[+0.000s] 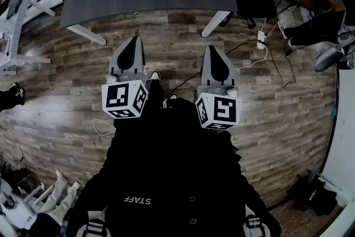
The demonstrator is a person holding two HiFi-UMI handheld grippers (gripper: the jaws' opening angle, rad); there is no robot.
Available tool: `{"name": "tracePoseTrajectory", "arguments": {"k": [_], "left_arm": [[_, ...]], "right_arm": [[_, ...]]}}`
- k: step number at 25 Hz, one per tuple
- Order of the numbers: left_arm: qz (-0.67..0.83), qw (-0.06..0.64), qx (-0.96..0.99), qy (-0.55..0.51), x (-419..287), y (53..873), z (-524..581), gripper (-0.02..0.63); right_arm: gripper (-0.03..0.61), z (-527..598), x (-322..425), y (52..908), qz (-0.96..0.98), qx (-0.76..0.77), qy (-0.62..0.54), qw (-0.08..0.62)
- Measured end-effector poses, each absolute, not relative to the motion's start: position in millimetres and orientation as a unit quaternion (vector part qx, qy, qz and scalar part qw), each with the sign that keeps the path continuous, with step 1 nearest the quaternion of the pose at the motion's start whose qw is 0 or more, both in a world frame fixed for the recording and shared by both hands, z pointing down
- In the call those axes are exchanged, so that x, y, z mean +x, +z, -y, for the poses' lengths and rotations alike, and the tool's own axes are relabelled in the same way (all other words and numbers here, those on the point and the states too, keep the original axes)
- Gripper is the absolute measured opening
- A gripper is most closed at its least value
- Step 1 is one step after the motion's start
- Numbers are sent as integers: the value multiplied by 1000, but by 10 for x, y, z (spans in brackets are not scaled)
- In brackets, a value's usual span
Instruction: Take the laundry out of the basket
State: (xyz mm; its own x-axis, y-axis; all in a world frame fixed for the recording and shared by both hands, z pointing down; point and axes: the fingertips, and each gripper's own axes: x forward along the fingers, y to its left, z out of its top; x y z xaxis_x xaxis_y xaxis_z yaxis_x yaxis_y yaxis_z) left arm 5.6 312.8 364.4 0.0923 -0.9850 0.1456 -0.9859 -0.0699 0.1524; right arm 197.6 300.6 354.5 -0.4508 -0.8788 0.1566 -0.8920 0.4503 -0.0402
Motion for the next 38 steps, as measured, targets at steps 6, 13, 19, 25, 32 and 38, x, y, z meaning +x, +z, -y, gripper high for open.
{"name": "tracePoseTrajectory", "arguments": {"k": [6, 13, 19, 25, 32, 38], "left_arm": [[679, 98, 727, 4, -132, 3710, -2836, 0], [658, 101, 746, -12, -246, 3736, -1974, -2], [634, 106, 766, -9, -376, 3699, -1000, -2], [614, 129, 778, 2, -516, 3799, -228, -2], [606, 150, 781, 23, -713, 4023, 388, 0], [590, 164, 790, 26, -827, 4115, 846, 0]], "right_arm": [[14, -2734, 1784, 3675, 856, 510, 58, 61], [15, -1946, 1468, 3699, 856, 512, 43, 65], [15, -971, 1233, 3667, 847, 525, 48, 73], [15, -257, 888, 3739, 846, 522, 65, 89], [15, 356, 630, 3859, 839, 529, 75, 105], [15, 810, 433, 3969, 830, 538, 83, 121]]}}
